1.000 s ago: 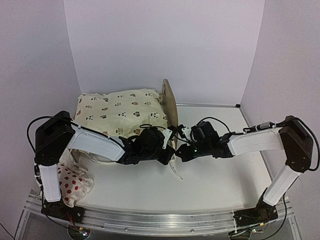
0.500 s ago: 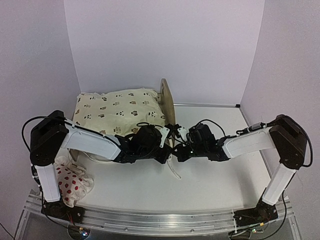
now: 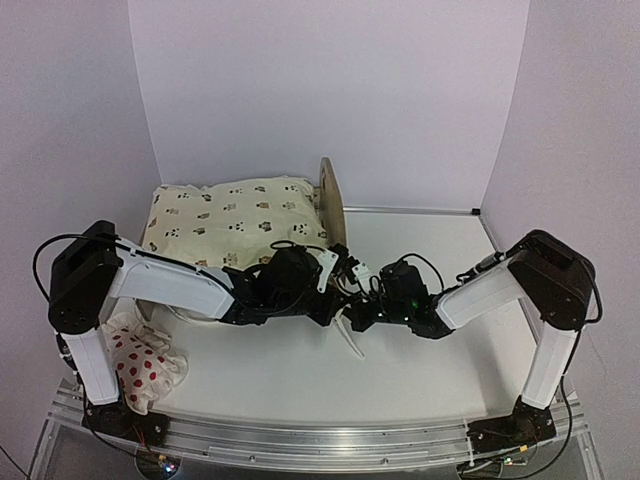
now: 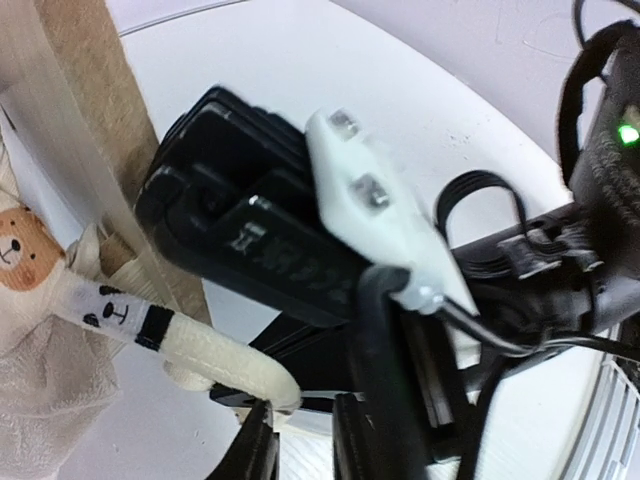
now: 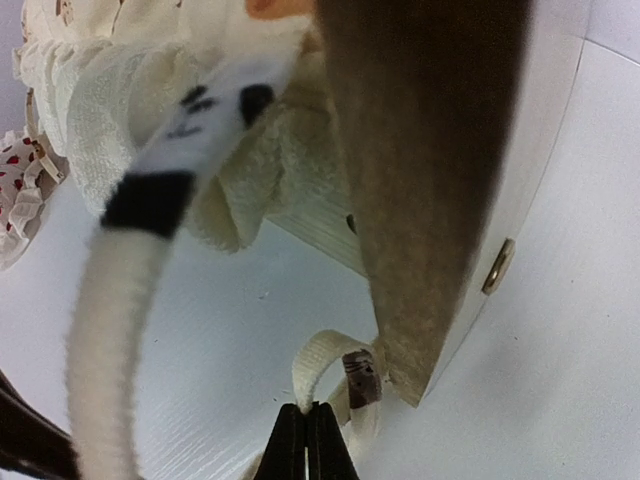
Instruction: Set up the pet bed
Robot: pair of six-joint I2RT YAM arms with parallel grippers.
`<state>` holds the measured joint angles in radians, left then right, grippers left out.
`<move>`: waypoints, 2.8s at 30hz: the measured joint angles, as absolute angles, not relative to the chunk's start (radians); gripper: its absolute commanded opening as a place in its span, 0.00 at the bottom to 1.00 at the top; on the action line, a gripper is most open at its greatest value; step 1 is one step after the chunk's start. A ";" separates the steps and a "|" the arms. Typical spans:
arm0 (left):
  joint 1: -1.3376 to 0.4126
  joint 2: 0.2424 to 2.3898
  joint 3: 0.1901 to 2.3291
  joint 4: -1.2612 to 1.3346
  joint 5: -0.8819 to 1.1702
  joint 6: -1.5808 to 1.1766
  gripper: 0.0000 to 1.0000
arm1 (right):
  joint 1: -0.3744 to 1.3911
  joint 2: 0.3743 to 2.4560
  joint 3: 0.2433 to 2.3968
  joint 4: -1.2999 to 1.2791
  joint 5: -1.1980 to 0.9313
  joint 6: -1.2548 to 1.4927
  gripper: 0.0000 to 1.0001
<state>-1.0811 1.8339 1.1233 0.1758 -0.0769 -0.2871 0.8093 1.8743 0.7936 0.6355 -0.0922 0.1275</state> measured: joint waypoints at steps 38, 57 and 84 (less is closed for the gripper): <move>-0.938 1.784 1.023 0.011 -0.182 -0.366 0.11 | 0.829 1.995 0.784 0.930 -0.051 0.140 0.00; -0.926 1.971 1.112 0.173 -0.169 -0.340 0.10 | 0.825 2.012 0.813 0.927 0.058 0.158 0.00; -0.915 1.870 0.969 0.332 0.016 -0.247 0.09 | 0.806 2.081 0.907 0.965 -0.109 0.162 0.00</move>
<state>-0.9146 1.8700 0.9694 0.3322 0.0158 -0.2474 0.8058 2.0806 0.9071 0.9654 -0.1090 0.1620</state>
